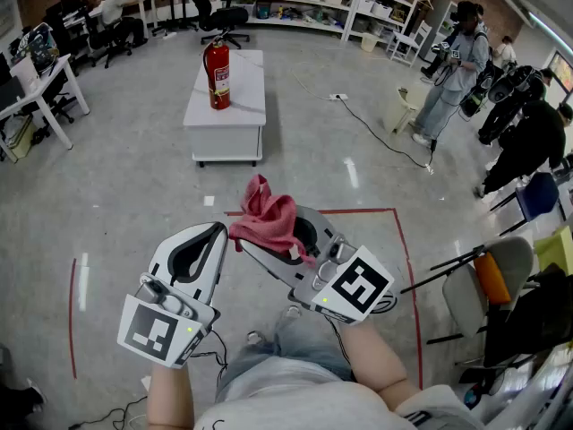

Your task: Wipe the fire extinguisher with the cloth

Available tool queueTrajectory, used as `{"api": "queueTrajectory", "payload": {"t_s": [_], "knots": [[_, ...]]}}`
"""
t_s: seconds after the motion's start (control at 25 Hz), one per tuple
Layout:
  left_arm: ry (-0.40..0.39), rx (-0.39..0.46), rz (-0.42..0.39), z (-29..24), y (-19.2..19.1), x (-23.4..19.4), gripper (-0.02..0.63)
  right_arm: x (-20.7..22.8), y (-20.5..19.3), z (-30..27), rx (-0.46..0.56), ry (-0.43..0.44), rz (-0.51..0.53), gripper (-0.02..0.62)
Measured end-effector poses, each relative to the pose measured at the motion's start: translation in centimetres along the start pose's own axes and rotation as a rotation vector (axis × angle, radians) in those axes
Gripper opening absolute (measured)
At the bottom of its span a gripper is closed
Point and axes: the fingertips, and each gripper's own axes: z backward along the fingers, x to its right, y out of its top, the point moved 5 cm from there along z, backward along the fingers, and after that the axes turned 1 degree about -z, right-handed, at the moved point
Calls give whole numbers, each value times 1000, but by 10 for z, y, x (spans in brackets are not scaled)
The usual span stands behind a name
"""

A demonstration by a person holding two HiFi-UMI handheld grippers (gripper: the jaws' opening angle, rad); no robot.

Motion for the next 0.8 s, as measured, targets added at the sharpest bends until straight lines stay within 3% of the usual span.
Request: {"api": "queueTrajectory", "payload": {"t_s": [0.56, 0.8], "knots": [[17, 2, -3, 16, 7, -1, 9, -14, 8, -6, 3, 24, 11, 178], [20, 5, 30, 11, -2, -9, 9, -11, -3, -3, -22, 41, 4, 178]]}}
